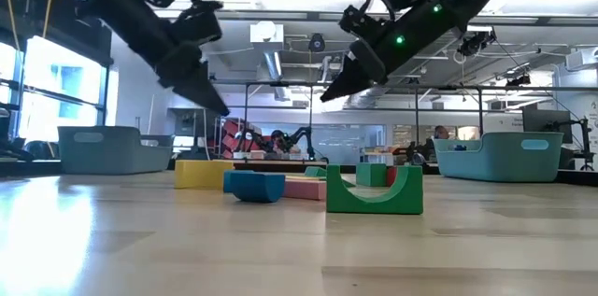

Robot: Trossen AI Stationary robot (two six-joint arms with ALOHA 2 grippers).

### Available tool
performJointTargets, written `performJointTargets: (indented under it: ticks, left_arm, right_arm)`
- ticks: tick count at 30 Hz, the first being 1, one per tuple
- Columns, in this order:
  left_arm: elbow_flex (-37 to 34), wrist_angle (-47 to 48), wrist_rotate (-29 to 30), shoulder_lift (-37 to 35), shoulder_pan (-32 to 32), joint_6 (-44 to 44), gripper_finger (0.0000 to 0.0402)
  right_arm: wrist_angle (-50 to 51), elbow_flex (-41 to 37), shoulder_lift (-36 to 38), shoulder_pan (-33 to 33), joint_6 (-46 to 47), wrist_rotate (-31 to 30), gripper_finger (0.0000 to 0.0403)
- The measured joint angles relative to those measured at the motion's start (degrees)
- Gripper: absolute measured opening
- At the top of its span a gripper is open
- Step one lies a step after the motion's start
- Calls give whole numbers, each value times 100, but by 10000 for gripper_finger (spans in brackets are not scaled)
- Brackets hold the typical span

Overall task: Sort blocks by size
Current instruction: Put the green triangular block into the blue bin

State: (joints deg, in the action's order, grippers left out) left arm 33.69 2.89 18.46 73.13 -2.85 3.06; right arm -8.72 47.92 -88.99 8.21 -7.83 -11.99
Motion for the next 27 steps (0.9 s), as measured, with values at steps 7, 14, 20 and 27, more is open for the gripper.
performJointTargets:
  ticks: [7,14,20,27]
  left_arm:
    - [0,-1154,-1309,314,-760,-1192,200]
    - [3,-2077,-2119,513,-1504,-1661,200]
    - [4,-2126,-2786,537,-1826,-2037,200]
    - [294,-2070,-2797,546,-1972,-1635,200]
  right_arm:
    - [-140,0,247,348,-468,-292,222]
    - [-421,2,247,1164,-694,-184,222]
    - [-1127,2,243,1788,-1675,96,222]
    - [-1968,2,243,2376,-1464,601,222]
